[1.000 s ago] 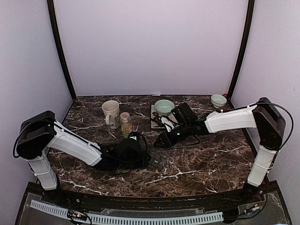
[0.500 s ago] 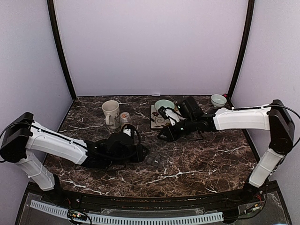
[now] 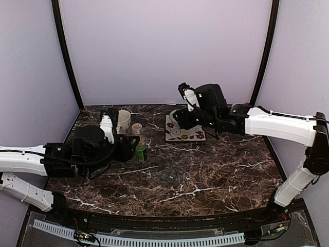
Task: Sort the pills into containers
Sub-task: Pick up the pill bottle.
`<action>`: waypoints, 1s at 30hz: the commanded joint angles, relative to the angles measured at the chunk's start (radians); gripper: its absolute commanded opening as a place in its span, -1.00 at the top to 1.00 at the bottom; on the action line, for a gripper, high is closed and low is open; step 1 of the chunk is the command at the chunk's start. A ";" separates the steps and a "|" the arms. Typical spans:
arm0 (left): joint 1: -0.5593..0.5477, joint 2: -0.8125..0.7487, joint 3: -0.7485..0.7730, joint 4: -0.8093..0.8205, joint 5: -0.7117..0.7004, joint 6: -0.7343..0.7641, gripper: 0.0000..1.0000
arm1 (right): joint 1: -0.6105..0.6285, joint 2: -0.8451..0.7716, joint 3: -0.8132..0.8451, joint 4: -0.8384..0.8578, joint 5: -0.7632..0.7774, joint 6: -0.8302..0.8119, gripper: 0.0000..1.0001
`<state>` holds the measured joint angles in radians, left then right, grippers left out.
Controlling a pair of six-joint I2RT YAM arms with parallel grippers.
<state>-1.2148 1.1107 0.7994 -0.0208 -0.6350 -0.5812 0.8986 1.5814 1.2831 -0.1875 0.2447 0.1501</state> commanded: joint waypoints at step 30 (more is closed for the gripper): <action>0.126 -0.314 0.050 -0.178 -0.129 0.294 -0.97 | -0.066 0.421 0.954 -0.389 -0.095 0.061 -0.84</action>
<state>-1.1873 0.7406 0.8051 -0.0593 -0.8211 -0.2066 0.8181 1.8915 2.0346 -0.2504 0.0387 0.2646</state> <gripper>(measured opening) 0.984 0.922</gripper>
